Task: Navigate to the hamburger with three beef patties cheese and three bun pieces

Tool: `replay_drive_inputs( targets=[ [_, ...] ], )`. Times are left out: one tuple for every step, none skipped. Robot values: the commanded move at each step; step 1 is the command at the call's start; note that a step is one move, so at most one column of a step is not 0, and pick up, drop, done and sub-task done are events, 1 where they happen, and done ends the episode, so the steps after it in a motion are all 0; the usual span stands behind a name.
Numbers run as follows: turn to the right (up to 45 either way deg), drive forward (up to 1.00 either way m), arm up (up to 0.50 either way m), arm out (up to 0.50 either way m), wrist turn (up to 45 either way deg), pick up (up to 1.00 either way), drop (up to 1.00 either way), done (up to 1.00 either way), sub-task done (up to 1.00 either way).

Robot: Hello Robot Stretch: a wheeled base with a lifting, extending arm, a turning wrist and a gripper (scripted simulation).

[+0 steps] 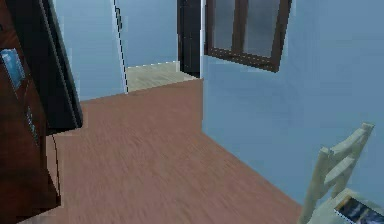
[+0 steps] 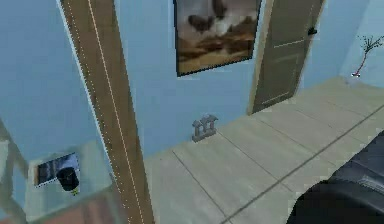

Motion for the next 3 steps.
replay_drive_inputs(
  targets=[
    [0.0, 0.15, 0.00, 0.00, 0.0, 0.00, 0.00, 0.00, 0.00],
    [-21.0, 0.00, 0.00, 0.00, 0.0, 0.00, 0.00, 0.00, 0.00],
    [0.0, 0.30, 0.00, 0.00, 0.0, 0.00, 0.00, 0.00, 0.00]
  ],
)
